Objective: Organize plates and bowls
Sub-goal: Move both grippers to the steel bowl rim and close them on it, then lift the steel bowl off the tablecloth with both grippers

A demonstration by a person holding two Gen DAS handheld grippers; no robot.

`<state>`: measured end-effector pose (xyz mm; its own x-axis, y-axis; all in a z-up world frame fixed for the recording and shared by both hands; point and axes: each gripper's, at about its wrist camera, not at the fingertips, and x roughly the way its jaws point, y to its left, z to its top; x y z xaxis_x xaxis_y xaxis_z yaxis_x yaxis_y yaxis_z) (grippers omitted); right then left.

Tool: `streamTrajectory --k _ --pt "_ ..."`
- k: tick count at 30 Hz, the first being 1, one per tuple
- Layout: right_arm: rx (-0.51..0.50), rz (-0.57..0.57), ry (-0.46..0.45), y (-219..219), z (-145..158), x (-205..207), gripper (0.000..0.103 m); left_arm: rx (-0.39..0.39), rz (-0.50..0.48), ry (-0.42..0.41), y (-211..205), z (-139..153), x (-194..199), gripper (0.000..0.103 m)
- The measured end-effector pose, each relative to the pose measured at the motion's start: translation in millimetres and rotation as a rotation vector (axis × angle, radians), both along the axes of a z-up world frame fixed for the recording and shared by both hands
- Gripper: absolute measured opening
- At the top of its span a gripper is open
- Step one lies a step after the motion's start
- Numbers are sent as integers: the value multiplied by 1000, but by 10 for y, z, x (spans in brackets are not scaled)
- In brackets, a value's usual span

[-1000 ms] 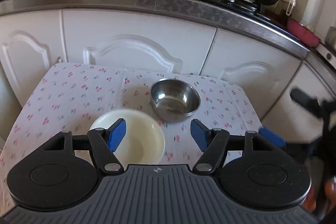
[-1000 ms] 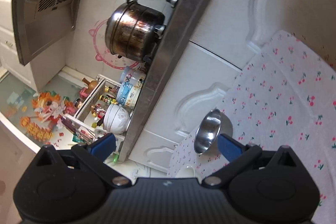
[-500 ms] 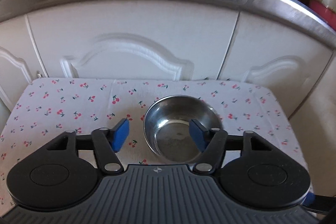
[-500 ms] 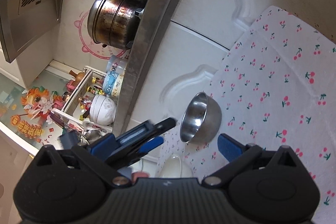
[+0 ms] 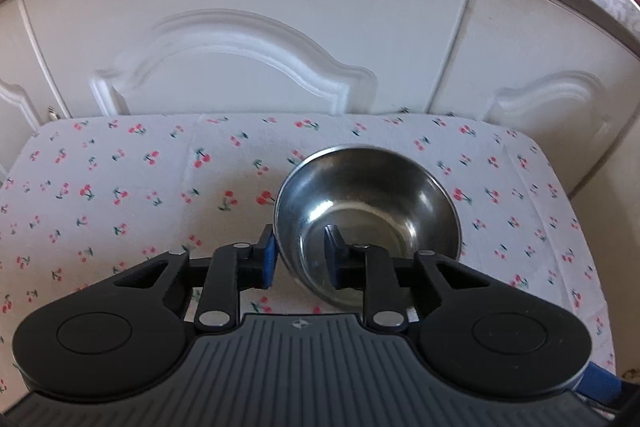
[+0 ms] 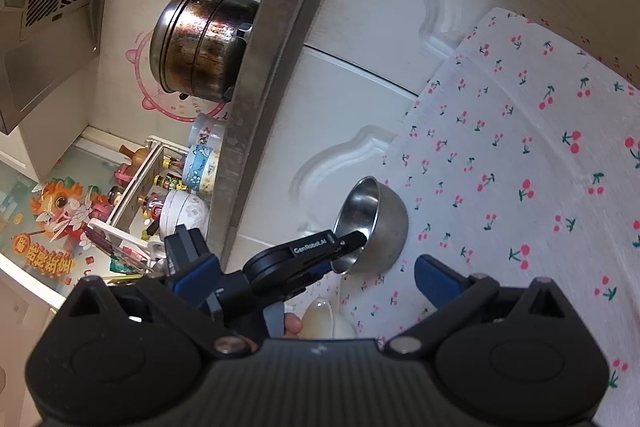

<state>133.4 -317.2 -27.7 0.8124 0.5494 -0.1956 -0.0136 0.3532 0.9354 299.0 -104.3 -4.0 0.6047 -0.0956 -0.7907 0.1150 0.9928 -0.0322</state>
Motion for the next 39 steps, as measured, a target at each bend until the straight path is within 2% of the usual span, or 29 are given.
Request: streamTrajectory --k 5,13,17,19,28,39 --pt "-6 -6 17 -5 -20 -2 103 -2 -81 20 -162 -9 -135 23" --pt "-43 -62 36 -58 -13 -54 103 -9 -283 68 -482 32 -536 23" --pt "-139 -144 77 -125 16 -110 103 -25 -334 79 -555 41 -649 27" --pt "-176 -163 95 -131 14 -116 103 -19 -334 64 -576 37 -663 33" --pt "-107 -105 63 -103 -70 -64 103 -50 -277 16 -573 28 -592 31" --pt "-120 -101 62 -87 -50 -62 103 -76 -270 12 -549 17 -681 28"
